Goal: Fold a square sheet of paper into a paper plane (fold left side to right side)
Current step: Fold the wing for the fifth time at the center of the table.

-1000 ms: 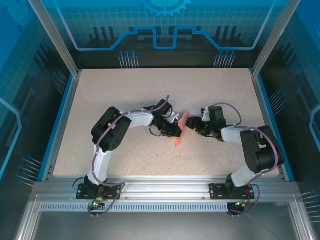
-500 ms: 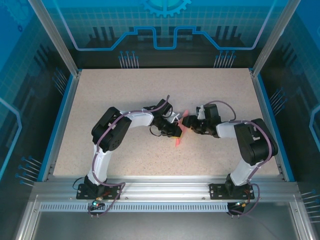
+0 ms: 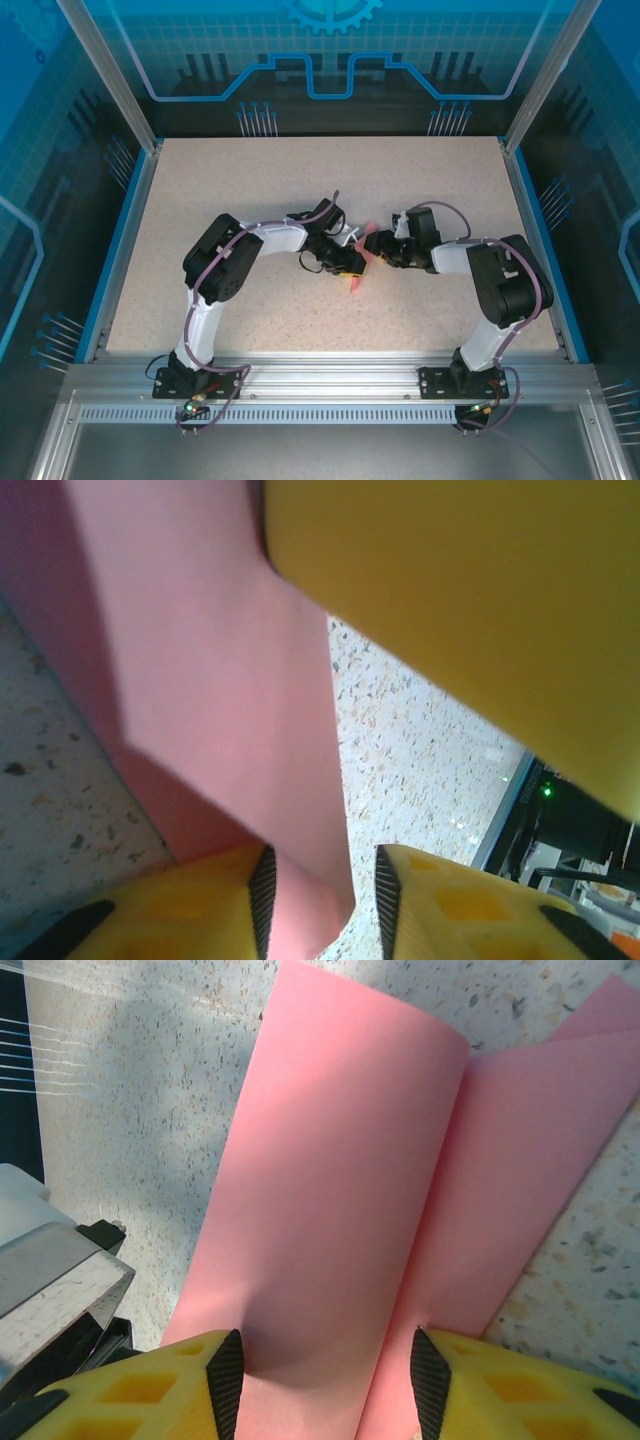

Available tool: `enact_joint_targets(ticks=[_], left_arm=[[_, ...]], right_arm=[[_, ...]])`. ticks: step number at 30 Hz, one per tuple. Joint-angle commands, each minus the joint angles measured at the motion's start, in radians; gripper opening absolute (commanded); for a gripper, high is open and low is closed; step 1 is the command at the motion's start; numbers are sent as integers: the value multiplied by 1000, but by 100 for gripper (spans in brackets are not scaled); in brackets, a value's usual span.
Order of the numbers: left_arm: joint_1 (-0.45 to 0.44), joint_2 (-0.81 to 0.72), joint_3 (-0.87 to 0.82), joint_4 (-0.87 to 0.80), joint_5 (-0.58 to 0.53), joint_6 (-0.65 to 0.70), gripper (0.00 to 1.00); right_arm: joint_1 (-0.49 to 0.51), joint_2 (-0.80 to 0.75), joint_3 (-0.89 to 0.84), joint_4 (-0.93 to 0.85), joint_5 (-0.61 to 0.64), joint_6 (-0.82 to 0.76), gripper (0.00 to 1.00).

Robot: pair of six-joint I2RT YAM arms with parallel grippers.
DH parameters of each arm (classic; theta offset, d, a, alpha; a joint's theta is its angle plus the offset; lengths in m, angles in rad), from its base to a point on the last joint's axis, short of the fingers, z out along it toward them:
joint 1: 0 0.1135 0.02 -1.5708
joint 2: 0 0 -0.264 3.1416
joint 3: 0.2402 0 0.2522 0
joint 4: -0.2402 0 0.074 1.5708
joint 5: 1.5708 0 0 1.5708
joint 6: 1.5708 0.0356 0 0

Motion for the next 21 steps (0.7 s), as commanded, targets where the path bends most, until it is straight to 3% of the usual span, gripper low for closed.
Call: enact_joint_targets(ticks=[1,7,21], left_arm=[[23,-85,-23,-31,15,7,41],[81,-177,-85,-19,12,-7,52],[116,-33,15,110,102,-127,46]], right_arm=[[2,60,-6,-35,30,6,50],[-1,56,-9,-31,27,5,50],[-2,58,-9,-37,24,1,50]])
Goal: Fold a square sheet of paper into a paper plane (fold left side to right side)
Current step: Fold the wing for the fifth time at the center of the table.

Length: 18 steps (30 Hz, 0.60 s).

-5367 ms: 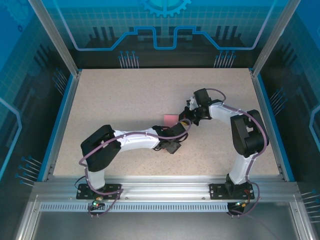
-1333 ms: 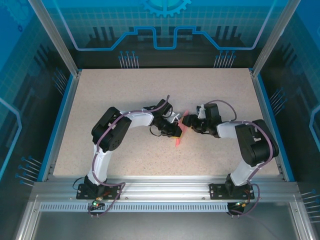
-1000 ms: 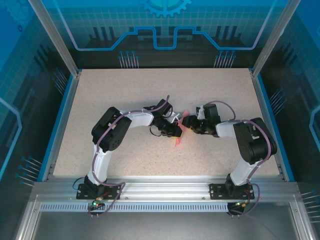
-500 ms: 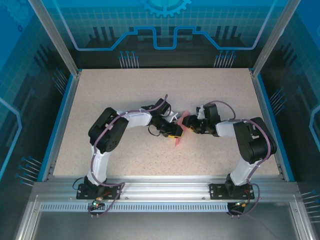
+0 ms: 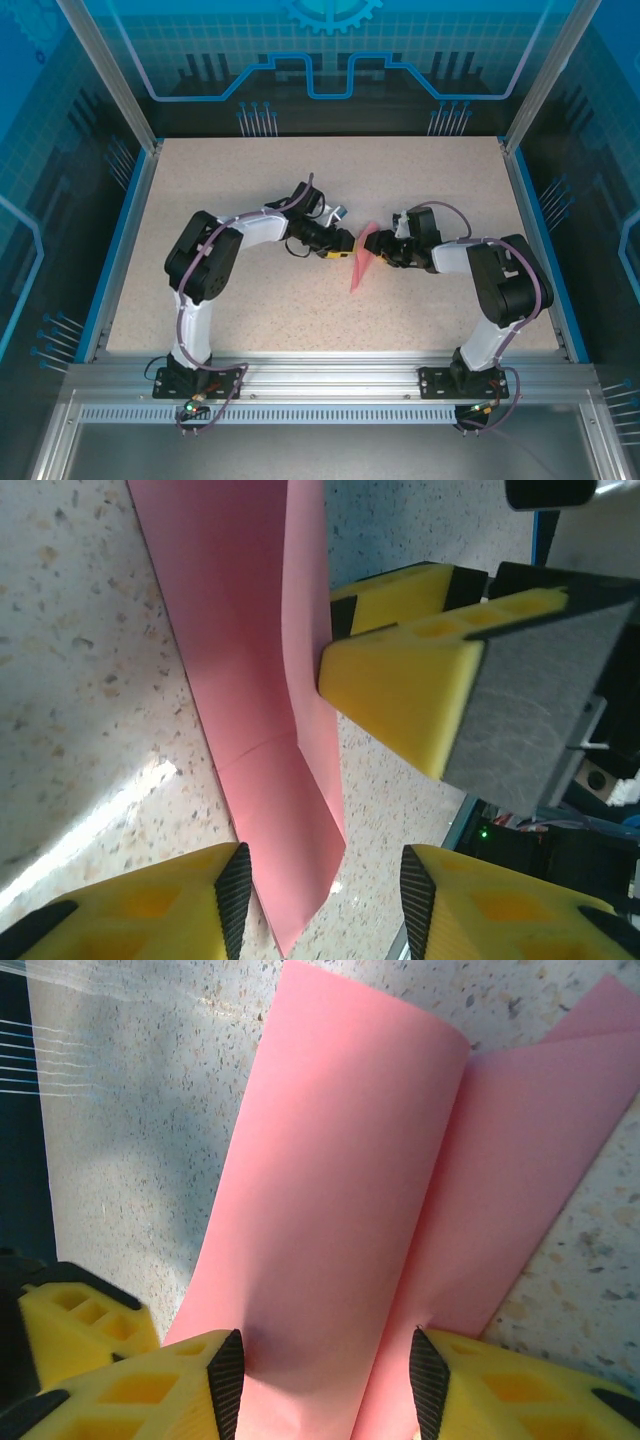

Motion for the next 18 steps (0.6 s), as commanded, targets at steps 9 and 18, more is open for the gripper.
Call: enact_joint_targets(ticks=[9,18], left_arm=[[-4,96,105,39,57,-53,36],[-3,137,174,-23,29,7,5]], right_arm=[[3,65,-7,-38,26,-4,50],[4,68,-1,-59,27,-21,50]])
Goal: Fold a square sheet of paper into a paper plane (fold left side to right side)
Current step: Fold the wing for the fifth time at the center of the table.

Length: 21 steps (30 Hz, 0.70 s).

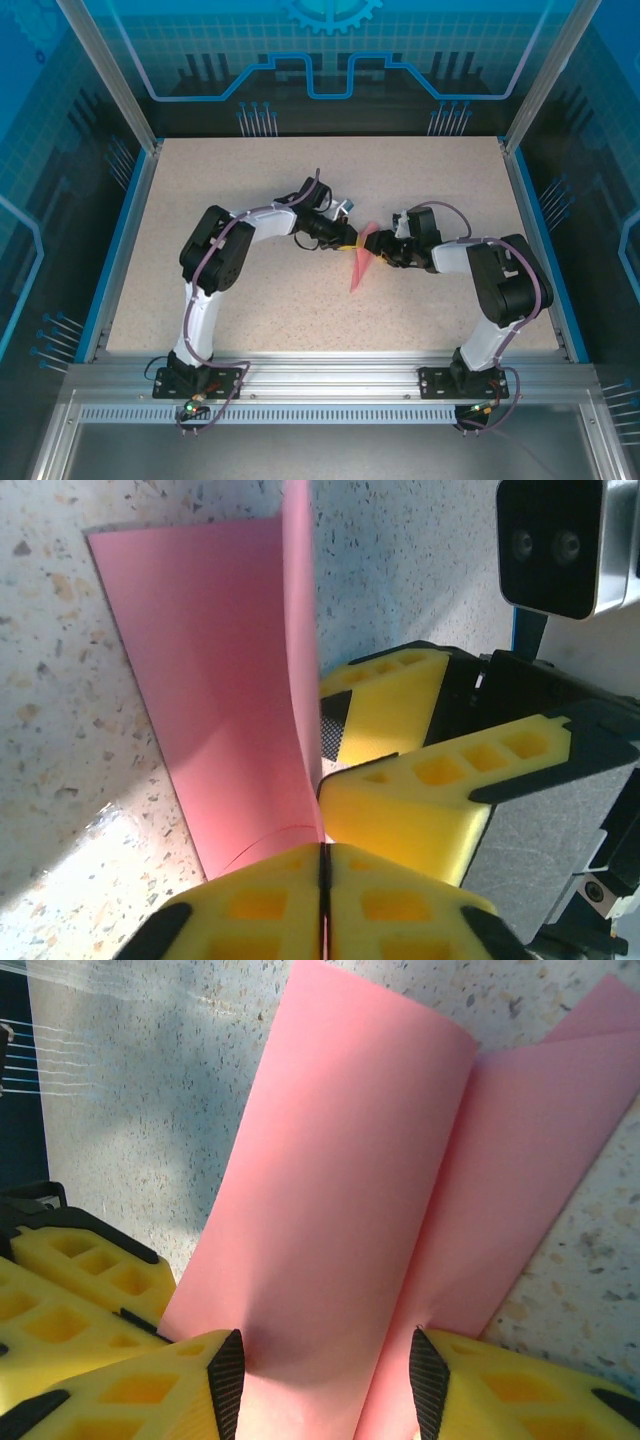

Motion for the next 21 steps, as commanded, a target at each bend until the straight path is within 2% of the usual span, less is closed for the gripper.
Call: enact_joint_targets(ticks=[1,8,13,17,21], left_arm=[[0,25,47,-53,3,55,4],[0,57,77,-89,-1,99,2],[0,67,92,-94,5,112,2],[-1,75,104,-102,10,120,2],[0,80,113,-107,9,122,2]], right_arm=[[3,63,-1,-56,27,-21,50],[-25,-36,-2,-37,-20,-39,56],[-73,-117,-2,-82,-24,-51,68],[-96,-99,14,-75,-55,-31,75],[-88,-41,45,-62,-76,-12,77]])
